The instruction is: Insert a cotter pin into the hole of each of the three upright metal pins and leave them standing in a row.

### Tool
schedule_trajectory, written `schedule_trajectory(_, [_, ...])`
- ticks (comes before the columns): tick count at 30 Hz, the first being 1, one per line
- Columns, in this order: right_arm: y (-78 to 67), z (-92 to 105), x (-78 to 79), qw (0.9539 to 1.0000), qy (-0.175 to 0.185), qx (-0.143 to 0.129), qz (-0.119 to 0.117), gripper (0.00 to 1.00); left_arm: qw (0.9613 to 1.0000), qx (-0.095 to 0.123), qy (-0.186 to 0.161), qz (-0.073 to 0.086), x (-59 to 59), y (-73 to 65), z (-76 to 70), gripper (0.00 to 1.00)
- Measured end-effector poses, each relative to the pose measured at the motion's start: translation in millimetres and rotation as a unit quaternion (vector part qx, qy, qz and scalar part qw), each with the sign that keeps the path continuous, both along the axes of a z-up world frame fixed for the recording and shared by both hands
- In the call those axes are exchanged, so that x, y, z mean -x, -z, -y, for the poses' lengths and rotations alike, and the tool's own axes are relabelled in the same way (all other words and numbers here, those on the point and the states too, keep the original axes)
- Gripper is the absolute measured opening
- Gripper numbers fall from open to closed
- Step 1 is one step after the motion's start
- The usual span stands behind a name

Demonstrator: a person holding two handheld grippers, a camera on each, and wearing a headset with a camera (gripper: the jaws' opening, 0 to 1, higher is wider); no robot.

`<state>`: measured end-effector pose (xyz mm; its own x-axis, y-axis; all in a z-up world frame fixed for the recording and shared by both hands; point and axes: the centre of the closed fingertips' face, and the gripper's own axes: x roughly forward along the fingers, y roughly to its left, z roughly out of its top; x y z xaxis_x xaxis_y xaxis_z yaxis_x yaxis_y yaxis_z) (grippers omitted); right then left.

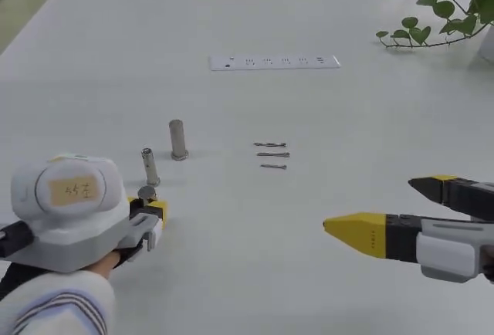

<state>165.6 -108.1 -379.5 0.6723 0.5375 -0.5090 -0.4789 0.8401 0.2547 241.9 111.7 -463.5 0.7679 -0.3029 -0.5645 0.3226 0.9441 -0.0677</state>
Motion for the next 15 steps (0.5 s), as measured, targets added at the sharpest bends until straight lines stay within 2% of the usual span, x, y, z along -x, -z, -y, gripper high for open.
schedule_trajectory(2, [-0.8, -0.3, 0.0, 1.0, 0.0, -0.001, 0.001, 0.94, 0.9998, -0.01, 0.019, -0.001, 0.7, 0.4, 1.2, 0.1])
schedule_trajectory(6, [-1.6, -0.9, 0.1, 1.0, -0.001, -0.002, 0.002, 0.94, 0.9991, 0.01, 0.039, -0.012, 3.0, -2.1, 4.3, 0.16])
schedule_trajectory(9, [-1.8, -1.5, 0.7, 1.0, -0.002, -0.002, 0.003, 0.94, 0.9968, -0.001, 0.074, -0.028, 9.5, -2.7, 7.5, 0.21])
schedule_trajectory(10, [-2.0, -1.7, 1.2, 1.0, -0.002, -0.002, 0.003, 0.94, 0.9963, 0.002, 0.081, -0.029, 10.8, -4.6, 8.6, 0.24])
schedule_trajectory(15, [-4.6, -0.7, 4.2, 1.0, -0.004, 0.0, 0.005, 0.94, 0.9933, 0.018, 0.114, -0.005, 14.8, -21.3, 11.5, 0.37])
